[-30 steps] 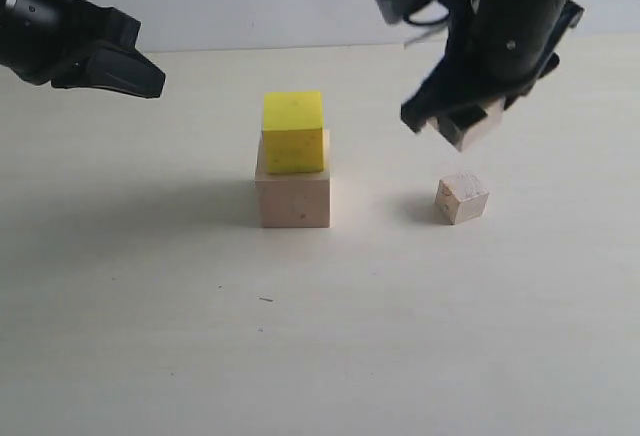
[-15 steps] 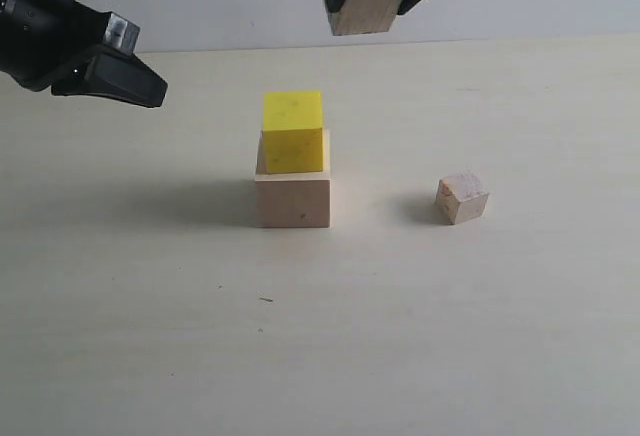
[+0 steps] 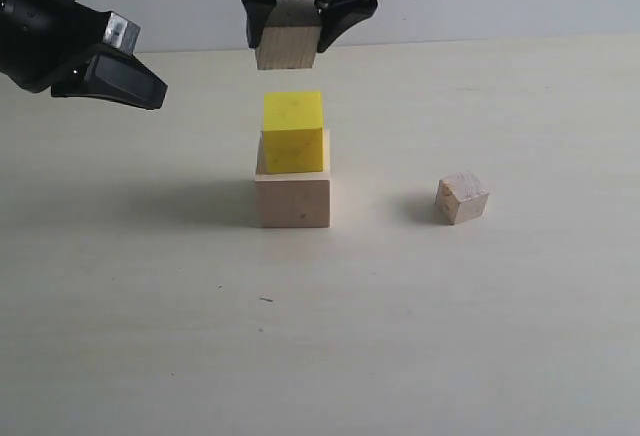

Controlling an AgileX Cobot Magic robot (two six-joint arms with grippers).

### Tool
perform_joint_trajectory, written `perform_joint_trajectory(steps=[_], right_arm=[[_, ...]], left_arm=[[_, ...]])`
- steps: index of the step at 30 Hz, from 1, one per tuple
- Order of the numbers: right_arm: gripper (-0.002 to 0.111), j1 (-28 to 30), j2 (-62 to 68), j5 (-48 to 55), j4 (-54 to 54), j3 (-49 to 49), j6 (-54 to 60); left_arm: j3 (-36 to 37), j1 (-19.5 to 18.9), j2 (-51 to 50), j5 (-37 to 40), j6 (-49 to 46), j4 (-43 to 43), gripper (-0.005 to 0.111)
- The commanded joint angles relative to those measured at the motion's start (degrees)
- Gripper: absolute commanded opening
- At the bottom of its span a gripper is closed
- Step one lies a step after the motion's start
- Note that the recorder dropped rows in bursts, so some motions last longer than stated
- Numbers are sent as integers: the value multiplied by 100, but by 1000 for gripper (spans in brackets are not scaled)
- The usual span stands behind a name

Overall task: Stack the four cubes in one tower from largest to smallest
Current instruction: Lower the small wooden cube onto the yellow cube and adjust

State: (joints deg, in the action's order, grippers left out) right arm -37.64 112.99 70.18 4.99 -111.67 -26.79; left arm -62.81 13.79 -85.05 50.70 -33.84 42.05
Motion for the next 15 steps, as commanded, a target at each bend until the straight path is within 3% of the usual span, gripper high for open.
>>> perform_joint_trajectory(steps=[1, 15], right_arm=[[0, 2, 155, -22, -139, -63, -171], [0, 79, 366, -22, -395, -69, -366]], left_arm=[[14, -2, 46, 51, 39, 3, 0], [14, -2, 46, 36, 39, 3, 0]])
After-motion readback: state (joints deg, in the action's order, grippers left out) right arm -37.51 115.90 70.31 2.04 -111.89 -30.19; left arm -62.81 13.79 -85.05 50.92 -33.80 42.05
